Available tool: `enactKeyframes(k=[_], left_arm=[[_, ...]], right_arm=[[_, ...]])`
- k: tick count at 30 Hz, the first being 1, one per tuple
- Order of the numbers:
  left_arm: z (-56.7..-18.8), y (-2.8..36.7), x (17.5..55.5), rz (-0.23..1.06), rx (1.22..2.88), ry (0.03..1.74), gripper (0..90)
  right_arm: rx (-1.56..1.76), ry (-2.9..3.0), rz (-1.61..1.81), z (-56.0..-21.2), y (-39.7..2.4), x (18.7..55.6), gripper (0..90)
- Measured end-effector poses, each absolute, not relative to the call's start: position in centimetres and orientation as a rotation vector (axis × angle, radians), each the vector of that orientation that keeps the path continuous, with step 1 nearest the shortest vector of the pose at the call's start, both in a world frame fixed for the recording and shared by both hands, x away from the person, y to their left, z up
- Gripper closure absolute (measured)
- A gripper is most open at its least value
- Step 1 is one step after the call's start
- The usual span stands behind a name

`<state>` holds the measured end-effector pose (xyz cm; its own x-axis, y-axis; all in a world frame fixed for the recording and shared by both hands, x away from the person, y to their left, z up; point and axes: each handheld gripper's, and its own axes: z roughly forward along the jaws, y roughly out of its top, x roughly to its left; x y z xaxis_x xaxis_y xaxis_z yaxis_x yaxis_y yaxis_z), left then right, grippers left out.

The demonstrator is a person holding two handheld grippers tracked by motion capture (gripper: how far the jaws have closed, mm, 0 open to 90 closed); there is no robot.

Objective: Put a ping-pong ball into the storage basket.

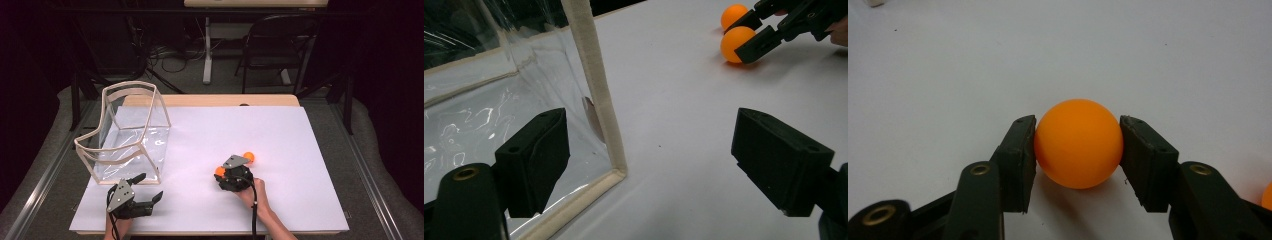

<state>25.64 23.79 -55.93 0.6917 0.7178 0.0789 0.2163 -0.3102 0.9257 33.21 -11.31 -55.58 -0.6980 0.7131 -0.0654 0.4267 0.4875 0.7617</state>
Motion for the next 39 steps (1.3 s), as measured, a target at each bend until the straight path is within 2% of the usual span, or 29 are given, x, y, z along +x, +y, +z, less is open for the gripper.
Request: enactKeyframes(k=[39], left_arm=[[-55.8, 23.6, 25.4, 0.588, 1.858, 0.723, 15.7]], right_arm=[[0.894, 2.345, 1.153, -52.2, -11.2, 32.3, 50.7]])
